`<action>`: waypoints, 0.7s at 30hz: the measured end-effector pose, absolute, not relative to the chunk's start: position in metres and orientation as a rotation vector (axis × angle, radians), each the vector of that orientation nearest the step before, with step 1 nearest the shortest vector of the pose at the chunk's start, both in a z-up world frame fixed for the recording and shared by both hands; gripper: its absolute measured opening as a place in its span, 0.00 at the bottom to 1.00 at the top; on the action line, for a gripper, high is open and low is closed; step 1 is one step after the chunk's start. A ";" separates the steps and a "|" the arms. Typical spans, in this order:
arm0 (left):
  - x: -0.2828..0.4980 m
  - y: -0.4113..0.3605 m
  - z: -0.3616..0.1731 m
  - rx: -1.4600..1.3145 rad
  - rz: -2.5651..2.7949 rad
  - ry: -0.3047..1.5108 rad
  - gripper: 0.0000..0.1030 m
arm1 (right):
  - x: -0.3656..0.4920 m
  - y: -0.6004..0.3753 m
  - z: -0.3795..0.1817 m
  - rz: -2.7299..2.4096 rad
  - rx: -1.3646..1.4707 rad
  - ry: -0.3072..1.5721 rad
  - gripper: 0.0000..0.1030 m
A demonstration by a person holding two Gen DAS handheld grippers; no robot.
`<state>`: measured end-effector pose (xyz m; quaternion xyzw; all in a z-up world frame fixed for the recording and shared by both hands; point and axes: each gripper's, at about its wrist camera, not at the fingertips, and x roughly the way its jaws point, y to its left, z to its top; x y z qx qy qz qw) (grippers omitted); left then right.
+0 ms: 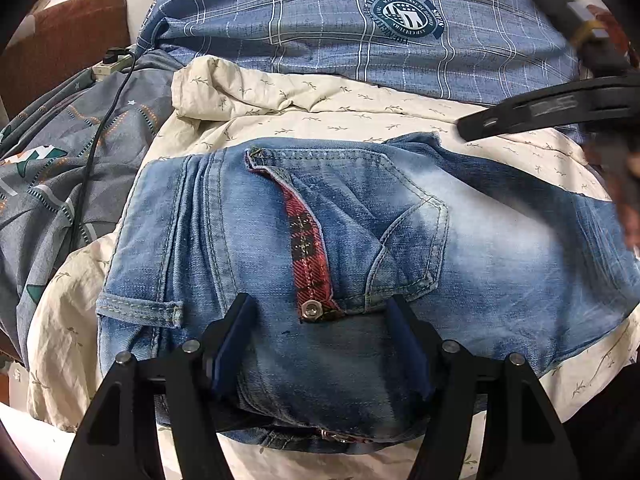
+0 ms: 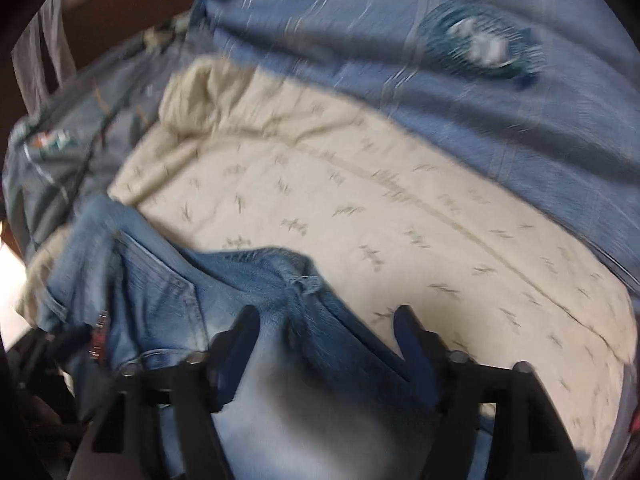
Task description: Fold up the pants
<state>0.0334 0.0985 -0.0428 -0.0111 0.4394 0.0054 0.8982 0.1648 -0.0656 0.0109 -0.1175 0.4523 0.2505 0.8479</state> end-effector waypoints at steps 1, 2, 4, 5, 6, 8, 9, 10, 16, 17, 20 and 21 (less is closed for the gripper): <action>0.033 0.098 -0.043 -0.023 0.011 0.910 0.67 | 0.157 -0.073 0.015 0.530 -0.215 0.967 0.71; 0.033 0.098 -0.043 -0.020 0.012 0.910 0.67 | 0.151 -0.079 0.017 0.533 -0.183 0.985 0.71; 0.033 0.098 -0.042 -0.025 0.010 0.909 0.67 | 0.136 -0.092 0.015 0.546 -0.111 0.995 0.71; 0.032 0.100 -0.041 -0.038 0.006 0.905 0.67 | 0.128 -0.100 0.005 0.557 -0.066 1.026 0.71; 0.032 0.102 -0.038 -0.056 0.001 0.897 0.67 | 0.125 -0.103 -0.008 0.555 -0.047 1.067 0.71; 0.026 0.109 -0.028 -0.115 -0.015 0.859 0.66 | 0.128 -0.110 -0.054 0.487 -0.056 1.226 0.71; 0.024 0.113 -0.020 -0.146 -0.021 0.831 0.66 | 0.124 -0.112 -0.054 0.509 -0.060 1.168 0.72; 0.021 0.118 -0.012 -0.167 -0.012 0.796 0.66 | 0.121 -0.112 -0.050 0.524 -0.065 1.146 0.72; 0.035 0.138 -0.020 -0.131 0.159 0.927 0.67 | 0.120 -0.107 -0.055 0.523 -0.103 1.188 0.73; 0.040 0.136 -0.044 -0.068 0.175 1.020 0.69 | 0.121 -0.105 -0.055 0.523 -0.105 1.189 0.73; 0.037 0.130 -0.042 -0.033 0.191 0.987 0.71 | 0.128 -0.103 -0.043 0.494 -0.058 1.192 0.72; 0.038 0.131 -0.042 -0.043 0.190 0.989 0.71 | 0.130 -0.103 -0.031 0.509 -0.005 1.150 0.72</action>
